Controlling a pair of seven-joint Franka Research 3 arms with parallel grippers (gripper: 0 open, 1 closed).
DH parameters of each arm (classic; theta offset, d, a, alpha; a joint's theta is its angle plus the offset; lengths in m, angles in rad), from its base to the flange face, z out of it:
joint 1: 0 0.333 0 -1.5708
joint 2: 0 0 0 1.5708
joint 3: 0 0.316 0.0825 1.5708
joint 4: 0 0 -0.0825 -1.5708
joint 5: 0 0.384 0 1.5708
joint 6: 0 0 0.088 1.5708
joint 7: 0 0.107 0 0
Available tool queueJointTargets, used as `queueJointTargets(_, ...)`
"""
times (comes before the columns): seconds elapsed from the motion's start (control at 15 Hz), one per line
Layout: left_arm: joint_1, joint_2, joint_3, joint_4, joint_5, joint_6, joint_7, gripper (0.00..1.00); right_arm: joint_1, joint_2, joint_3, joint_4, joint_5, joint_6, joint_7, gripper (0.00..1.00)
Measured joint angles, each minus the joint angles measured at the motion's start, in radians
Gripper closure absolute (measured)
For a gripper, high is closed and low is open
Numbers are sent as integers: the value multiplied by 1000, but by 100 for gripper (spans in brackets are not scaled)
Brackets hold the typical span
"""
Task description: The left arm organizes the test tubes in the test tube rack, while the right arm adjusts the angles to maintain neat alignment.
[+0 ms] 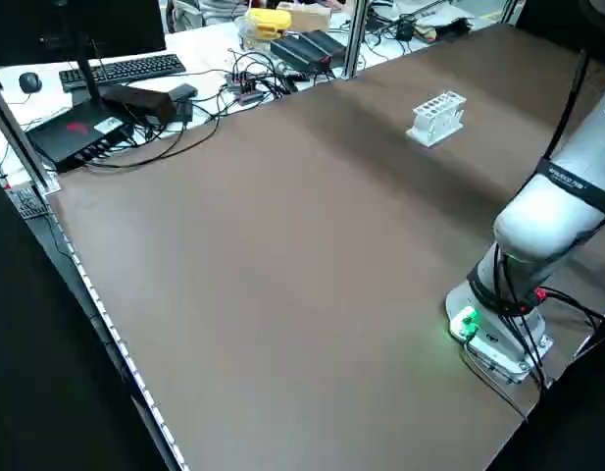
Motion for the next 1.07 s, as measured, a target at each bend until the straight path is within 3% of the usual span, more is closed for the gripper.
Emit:
queueJointTargets(0.27, -1, 1, 0, -14, 0, 0, 0, 0, -2, -1, -4, -26, 0, -10, 62, 0)
queueJointTargets(0.6, -33, 76, -32, -32, -12, 2, 14, 0, -43, -3, -8, -30, 2, -1, 76, 0)
queueJointTargets(0.87, -116, 179, -89, -34, -125, 32, -132, 0, -37, -4, 1, -31, 13, -18, 76, 0)
queueJointTargets(1.07, -215, 236, -96, -33, -144, 100, -275, 0, -16, -4, 7, -31, 14, -14, 76, 0)
